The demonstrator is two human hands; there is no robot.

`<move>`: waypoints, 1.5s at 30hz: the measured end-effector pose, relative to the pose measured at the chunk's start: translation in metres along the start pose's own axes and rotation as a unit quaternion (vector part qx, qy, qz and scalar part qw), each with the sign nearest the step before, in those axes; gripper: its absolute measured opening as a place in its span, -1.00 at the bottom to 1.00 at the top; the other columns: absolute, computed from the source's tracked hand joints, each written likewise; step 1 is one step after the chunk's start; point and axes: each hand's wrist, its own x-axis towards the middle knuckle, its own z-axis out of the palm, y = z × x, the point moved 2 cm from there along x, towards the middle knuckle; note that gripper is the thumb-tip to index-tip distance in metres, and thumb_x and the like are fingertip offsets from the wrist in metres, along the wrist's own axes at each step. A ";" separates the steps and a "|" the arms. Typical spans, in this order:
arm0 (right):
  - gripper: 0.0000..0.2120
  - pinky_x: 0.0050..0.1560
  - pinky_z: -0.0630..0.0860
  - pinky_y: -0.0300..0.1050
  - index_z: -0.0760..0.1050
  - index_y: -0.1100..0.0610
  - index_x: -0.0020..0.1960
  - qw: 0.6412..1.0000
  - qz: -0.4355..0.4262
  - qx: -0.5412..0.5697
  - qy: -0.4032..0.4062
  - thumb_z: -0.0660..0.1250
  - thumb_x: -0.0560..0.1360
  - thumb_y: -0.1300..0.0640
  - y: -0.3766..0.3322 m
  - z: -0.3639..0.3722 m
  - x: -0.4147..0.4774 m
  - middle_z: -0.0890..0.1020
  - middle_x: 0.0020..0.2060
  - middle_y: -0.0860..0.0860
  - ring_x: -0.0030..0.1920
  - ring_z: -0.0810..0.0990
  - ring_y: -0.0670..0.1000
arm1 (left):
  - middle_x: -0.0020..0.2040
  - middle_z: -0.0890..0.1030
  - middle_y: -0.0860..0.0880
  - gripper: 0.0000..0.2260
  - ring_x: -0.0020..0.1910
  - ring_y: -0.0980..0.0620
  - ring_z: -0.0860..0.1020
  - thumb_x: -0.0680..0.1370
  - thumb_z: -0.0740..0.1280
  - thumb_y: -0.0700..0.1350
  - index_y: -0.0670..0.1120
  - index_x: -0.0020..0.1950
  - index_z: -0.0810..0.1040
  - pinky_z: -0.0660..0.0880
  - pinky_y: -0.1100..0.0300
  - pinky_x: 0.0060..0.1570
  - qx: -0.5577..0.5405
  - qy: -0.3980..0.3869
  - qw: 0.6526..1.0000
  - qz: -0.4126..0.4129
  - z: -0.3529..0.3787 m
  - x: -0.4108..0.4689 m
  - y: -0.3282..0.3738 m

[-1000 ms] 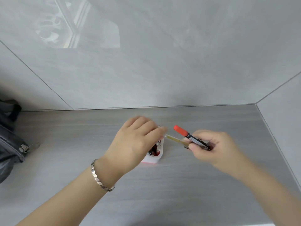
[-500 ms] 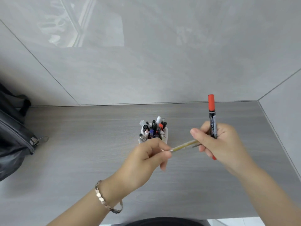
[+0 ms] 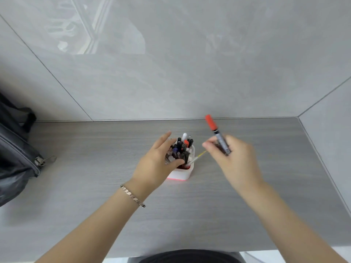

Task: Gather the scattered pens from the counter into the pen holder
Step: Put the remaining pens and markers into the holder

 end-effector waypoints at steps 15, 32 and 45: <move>-0.66 -0.11 0.42 -0.31 0.56 0.07 0.12 0.998 -0.040 -0.057 -0.010 0.35 0.39 -0.03 0.028 0.049 -0.028 0.45 -0.06 -0.11 -0.08 0.46 -0.18 | 0.48 0.10 0.04 -0.03 0.38 0.17 0.19 0.28 0.55 -0.20 0.00 0.47 -0.04 0.28 0.22 0.30 -0.064 -0.044 0.997 0.012 0.008 -0.002 -0.027; -0.90 -0.17 0.47 -0.21 0.66 0.12 -0.15 0.966 -0.024 -0.196 -0.167 0.37 0.43 0.22 -0.009 -0.002 -0.008 0.48 -0.20 -0.06 -0.26 0.53 -0.03 | 0.23 0.34 0.11 -0.08 0.30 0.20 0.29 0.27 0.55 -0.22 0.10 0.43 0.05 0.29 0.25 0.22 -0.113 -0.094 0.989 -0.028 0.008 0.009 -0.027; -0.58 0.31 0.27 0.05 0.17 -0.04 0.41 0.952 -0.150 -0.263 -0.036 -0.10 0.60 -0.12 0.055 0.070 -0.037 0.22 0.39 0.06 0.32 0.25 0.16 | 0.36 0.40 0.00 0.00 0.32 0.12 0.40 0.17 0.60 -0.07 0.26 0.36 -0.01 0.37 0.17 0.29 -0.195 -0.016 0.979 -0.051 0.028 -0.001 -0.029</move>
